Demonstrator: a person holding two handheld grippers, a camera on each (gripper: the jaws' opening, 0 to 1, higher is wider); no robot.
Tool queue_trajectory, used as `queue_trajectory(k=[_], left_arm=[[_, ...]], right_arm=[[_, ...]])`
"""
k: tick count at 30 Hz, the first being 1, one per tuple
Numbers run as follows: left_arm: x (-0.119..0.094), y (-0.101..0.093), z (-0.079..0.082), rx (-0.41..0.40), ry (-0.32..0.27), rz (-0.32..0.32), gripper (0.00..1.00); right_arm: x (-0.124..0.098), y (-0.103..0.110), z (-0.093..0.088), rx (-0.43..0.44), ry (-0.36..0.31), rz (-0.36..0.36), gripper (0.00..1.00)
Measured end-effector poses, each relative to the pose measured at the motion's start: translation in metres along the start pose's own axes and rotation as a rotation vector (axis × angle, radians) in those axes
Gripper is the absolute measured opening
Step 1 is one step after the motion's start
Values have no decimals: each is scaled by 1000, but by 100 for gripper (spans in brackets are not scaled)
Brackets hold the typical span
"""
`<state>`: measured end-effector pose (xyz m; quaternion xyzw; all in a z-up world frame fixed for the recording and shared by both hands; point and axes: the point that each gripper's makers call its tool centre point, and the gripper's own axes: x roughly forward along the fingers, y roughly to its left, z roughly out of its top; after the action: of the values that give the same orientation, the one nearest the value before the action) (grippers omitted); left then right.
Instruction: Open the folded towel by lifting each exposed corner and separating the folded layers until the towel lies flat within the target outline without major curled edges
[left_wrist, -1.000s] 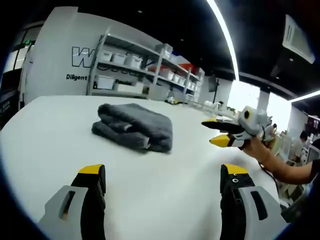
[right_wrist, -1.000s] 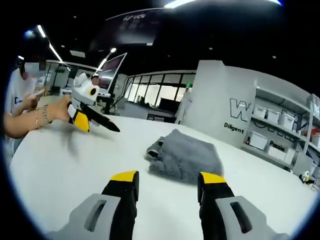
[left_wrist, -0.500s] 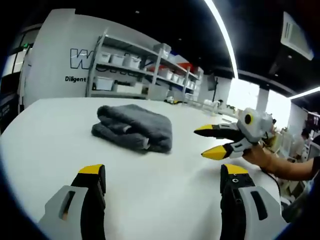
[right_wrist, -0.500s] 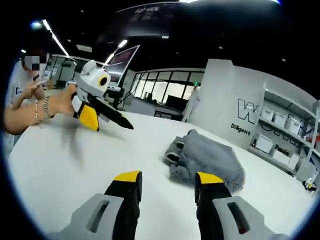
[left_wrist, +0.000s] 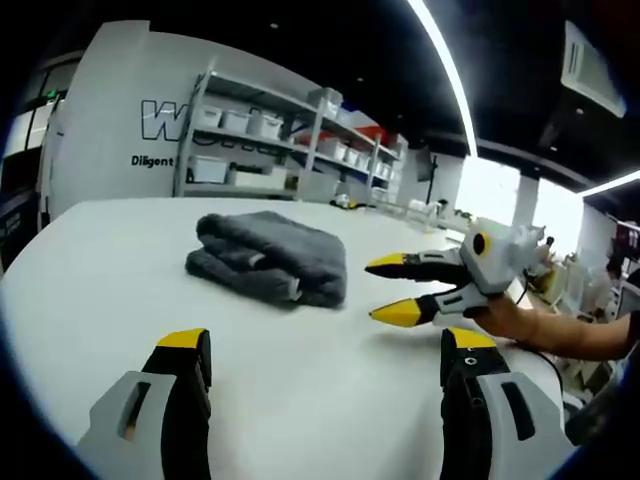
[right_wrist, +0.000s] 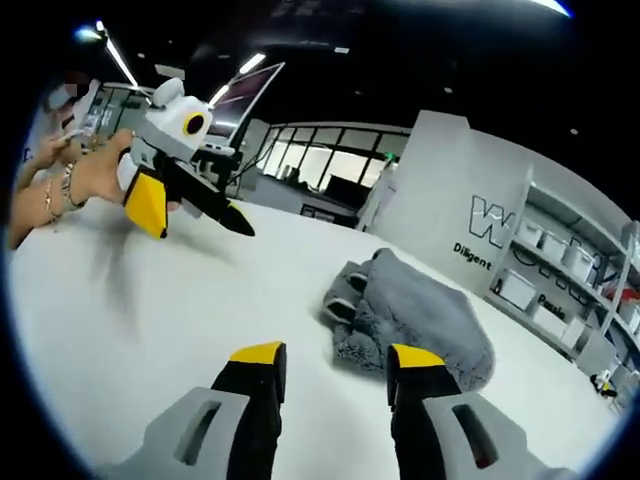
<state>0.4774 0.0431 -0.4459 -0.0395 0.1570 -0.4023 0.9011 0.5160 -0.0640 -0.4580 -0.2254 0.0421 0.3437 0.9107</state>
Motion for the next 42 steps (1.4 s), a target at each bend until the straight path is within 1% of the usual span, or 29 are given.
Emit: queue_trajectory(k=[7, 14, 18, 20, 22, 23, 25, 27, 29, 32, 33, 35, 36, 42], left_arm=[[0, 4, 5, 2, -6, -2, 94], [0, 6, 7, 2, -10, -2, 93], [-1, 6, 9, 3, -15, -6, 93], [-1, 5, 9, 2, -17, -6, 93], [-2, 4, 9, 2, -20, -7, 93], [-2, 4, 9, 2, -20, -7, 93], [-2, 2, 9, 2, -21, -7, 93], [-3, 1, 8, 3, -22, -7, 93], [-2, 2, 8, 3, -18, -7, 93], [-2, 2, 8, 2, -18, -7, 93], [-2, 2, 7, 2, -17, -6, 93], [-2, 2, 7, 3, -16, -5, 93], [-2, 2, 7, 4, -15, -6, 93], [-1, 3, 6, 3, -12, -6, 93]], right_arm=[[17, -5, -5, -10, 39, -19, 34], [20, -7, -7, -17, 56, -46, 32], [22, -9, -9, -6, 63, -55, 31], [24, -7, -12, -28, 79, -47, 31], [25, -10, -16, -59, 106, -65, 30], [25, -9, -16, -59, 106, -65, 29], [25, -10, -16, -57, 105, -63, 24], [25, -10, -16, -55, 105, -62, 22], [26, -11, -22, -47, 126, -60, 21], [26, -10, -22, -53, 126, -50, 18], [25, -9, -22, -61, 125, -50, 15], [23, -11, -19, -97, 123, -66, 4], [22, -10, -17, -118, 119, -61, 0], [25, -9, -20, -139, 137, -55, 0]])
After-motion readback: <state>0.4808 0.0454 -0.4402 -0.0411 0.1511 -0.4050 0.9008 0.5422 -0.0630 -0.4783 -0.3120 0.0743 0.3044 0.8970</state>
